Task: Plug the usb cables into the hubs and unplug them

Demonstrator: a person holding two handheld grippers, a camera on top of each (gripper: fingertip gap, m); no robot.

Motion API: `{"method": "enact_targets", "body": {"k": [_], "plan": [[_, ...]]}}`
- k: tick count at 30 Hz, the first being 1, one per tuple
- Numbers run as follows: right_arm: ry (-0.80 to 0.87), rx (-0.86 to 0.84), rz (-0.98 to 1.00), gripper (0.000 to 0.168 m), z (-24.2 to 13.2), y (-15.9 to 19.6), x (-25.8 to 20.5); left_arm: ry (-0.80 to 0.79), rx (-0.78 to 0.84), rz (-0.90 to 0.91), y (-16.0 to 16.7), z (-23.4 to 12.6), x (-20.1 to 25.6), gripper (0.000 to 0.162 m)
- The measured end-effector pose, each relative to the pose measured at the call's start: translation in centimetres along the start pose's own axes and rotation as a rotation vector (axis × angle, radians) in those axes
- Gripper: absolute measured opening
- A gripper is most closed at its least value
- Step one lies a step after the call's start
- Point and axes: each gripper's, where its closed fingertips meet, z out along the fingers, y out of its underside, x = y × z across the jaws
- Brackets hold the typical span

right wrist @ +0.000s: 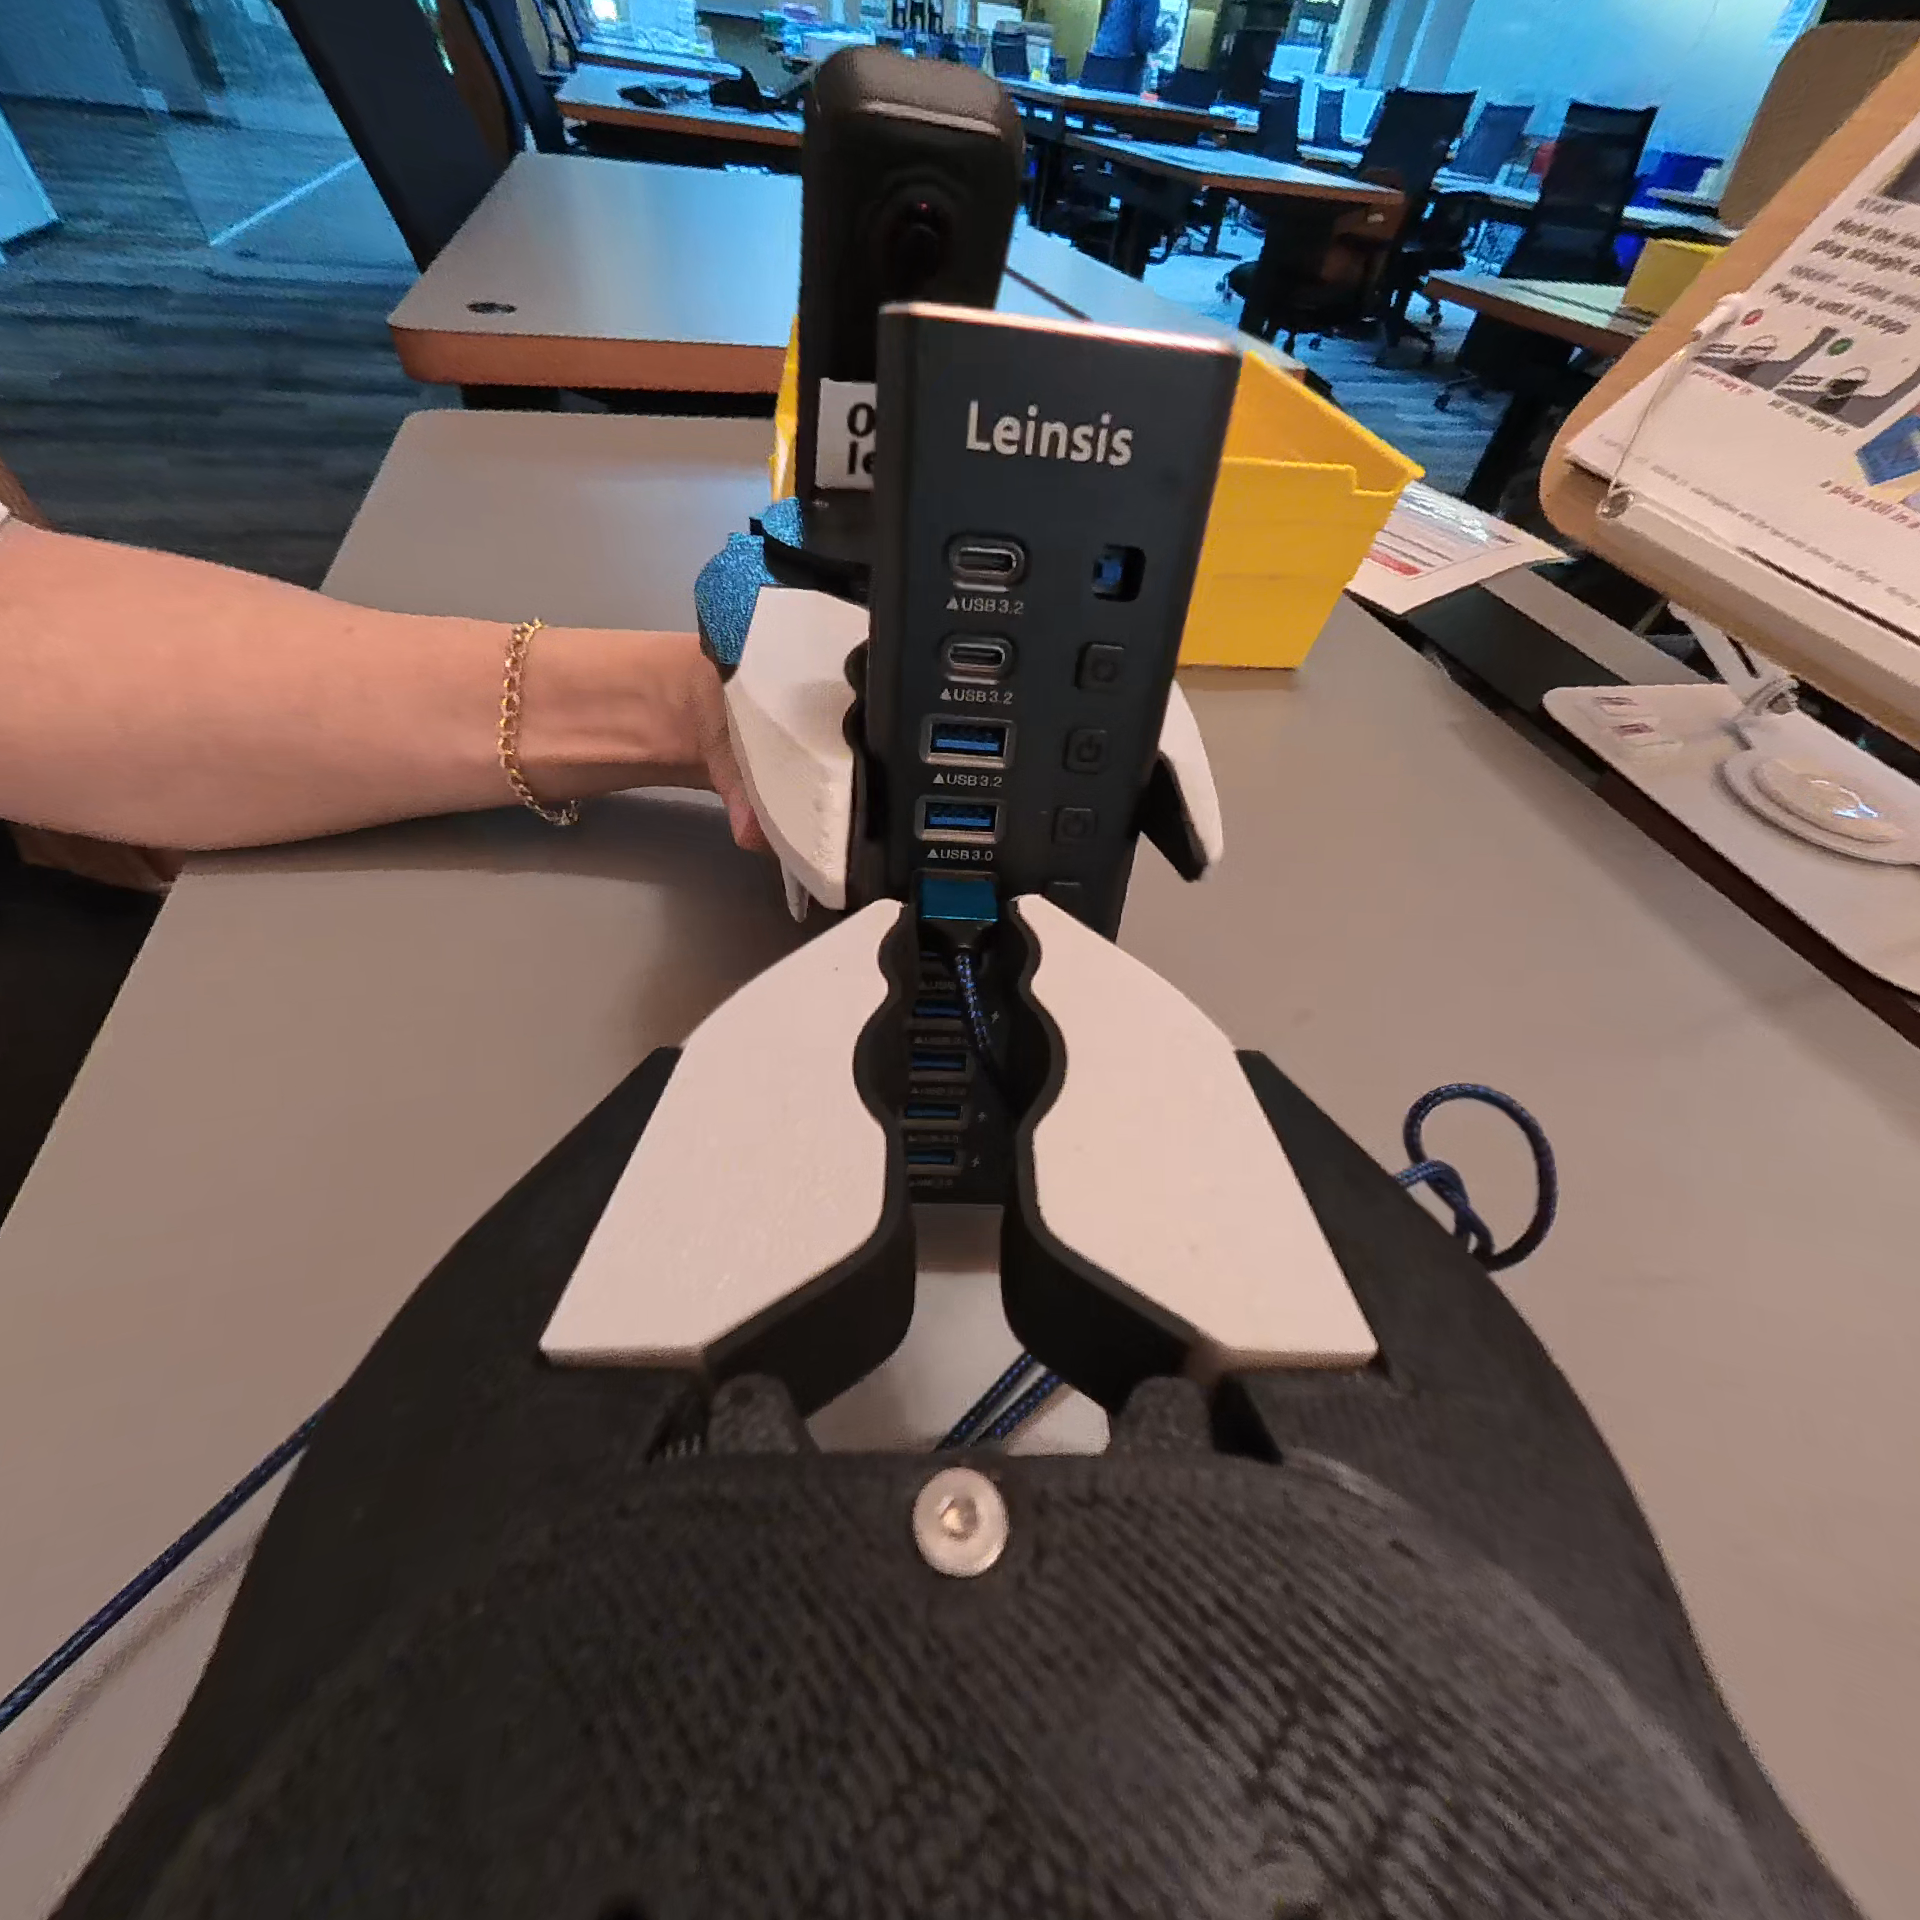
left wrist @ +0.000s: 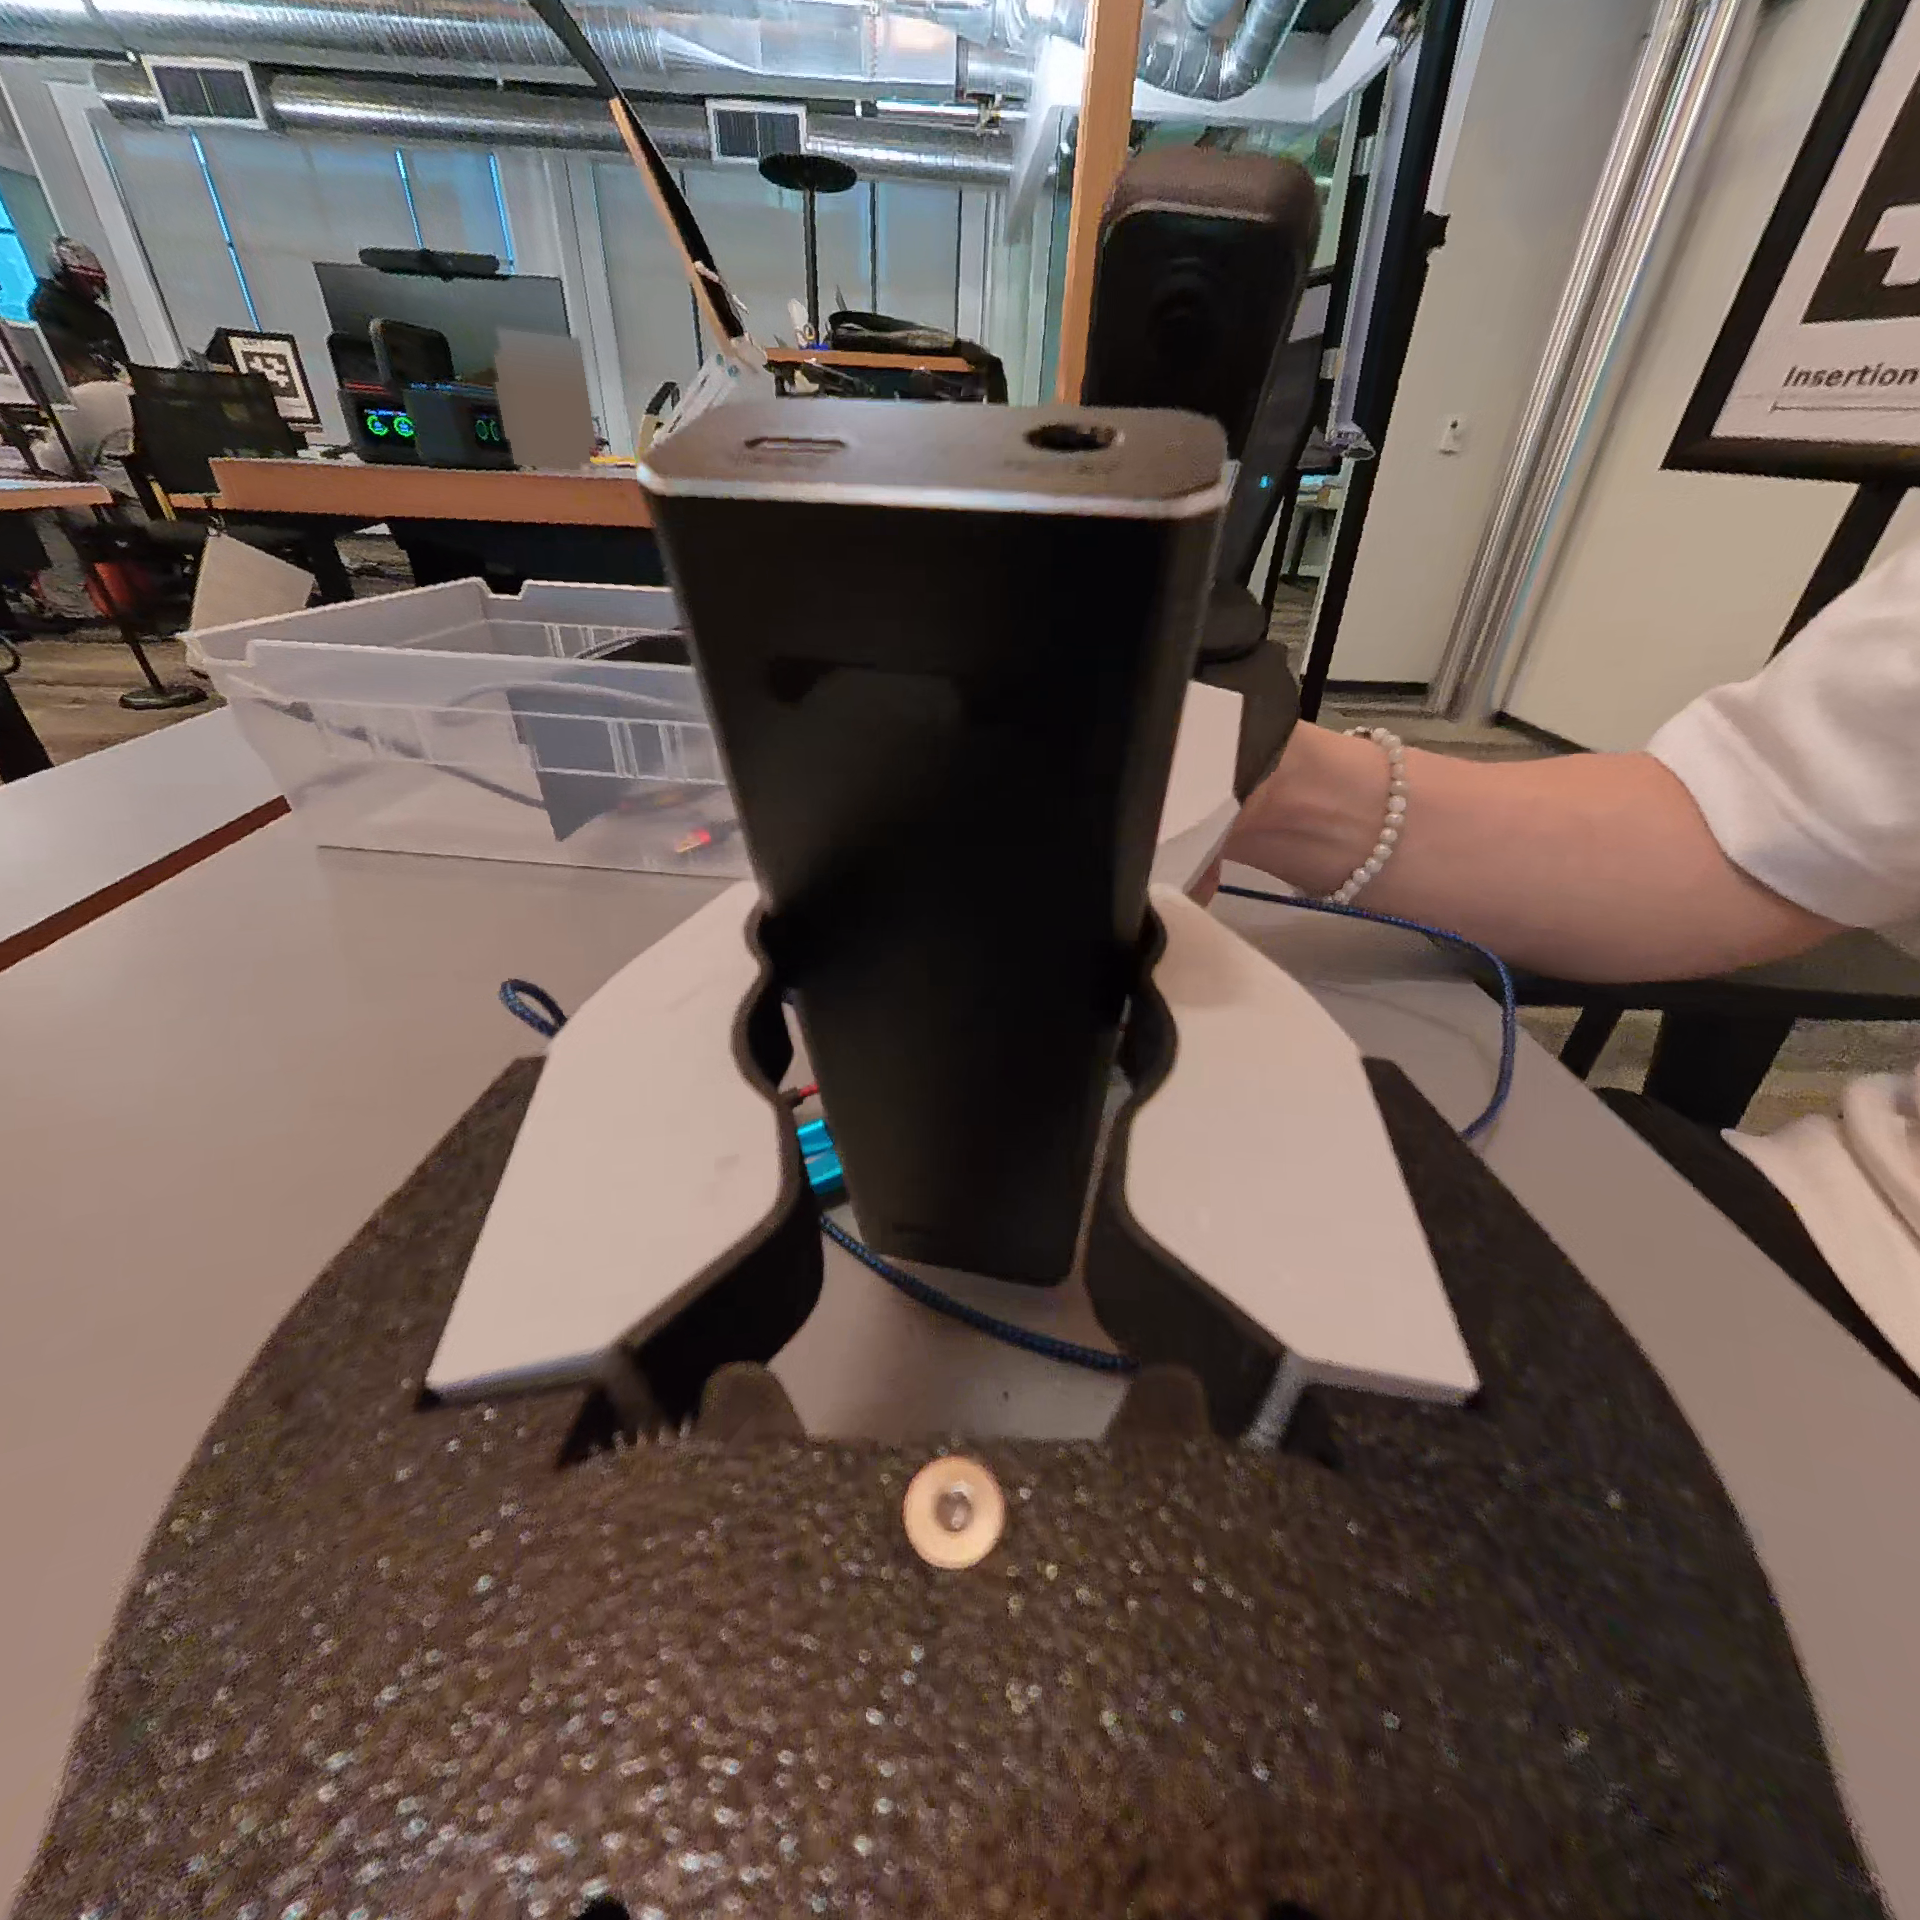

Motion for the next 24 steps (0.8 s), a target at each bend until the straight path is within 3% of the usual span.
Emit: {"method": "enact_targets", "body": {"k": [12,16,24], "plan": [[0.021,-0.048,0.105,0.015,0.1,0.9,0.8,-0.094,-0.098,0.105,0.8,0.1,-1.0,0.061],[0.059,-0.157,0.062,0.015,0.0,1.3,0.8,-0.088,-0.131,0.119,1.2,0.0,-1.0,0.061],[0.033,-0.163,0.078,0.015,-0.4,0.5,0.4,-0.059,-0.112,0.113,0.6,0.0,-0.5,0.061]]}}
